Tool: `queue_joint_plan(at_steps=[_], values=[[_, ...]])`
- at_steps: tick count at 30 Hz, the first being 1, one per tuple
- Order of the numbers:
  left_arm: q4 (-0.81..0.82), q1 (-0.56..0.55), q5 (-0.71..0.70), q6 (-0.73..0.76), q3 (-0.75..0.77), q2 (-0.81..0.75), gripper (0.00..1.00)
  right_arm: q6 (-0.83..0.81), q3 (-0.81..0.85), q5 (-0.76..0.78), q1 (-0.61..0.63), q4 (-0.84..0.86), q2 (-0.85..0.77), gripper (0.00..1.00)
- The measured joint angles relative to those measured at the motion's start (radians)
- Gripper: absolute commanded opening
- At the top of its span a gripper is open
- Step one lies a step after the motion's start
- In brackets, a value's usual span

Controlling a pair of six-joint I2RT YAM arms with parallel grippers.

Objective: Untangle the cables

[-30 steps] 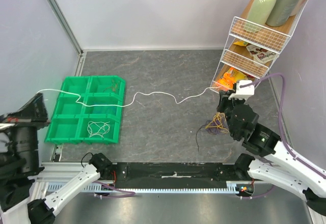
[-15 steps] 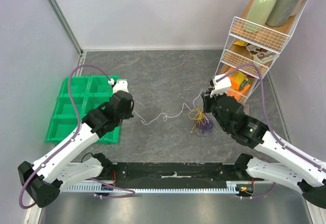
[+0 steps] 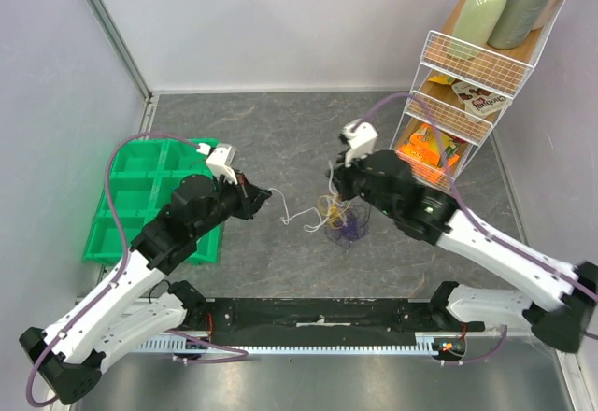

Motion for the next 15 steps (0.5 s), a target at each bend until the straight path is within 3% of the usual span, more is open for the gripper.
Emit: queue_joint_plan(at_steps=[6, 10, 15], values=[[-0.138, 0.001, -0.153, -0.024, 0.131, 0.086, 0.02, 0.030, 0.013, -0.158, 0.000, -0.024, 0.264, 0.00], [-0.187, 0.001, -0.181, -0.038, 0.094, 0.046, 0.03, 0.057, 0.011, -0.277, 0.000, -0.026, 0.383, 0.01], [-0.141, 0.001, -0.097, -0.047, -0.020, -0.056, 0.02, 0.122, -0.056, -0.448, 0.000, 0.074, 0.407, 0.06]])
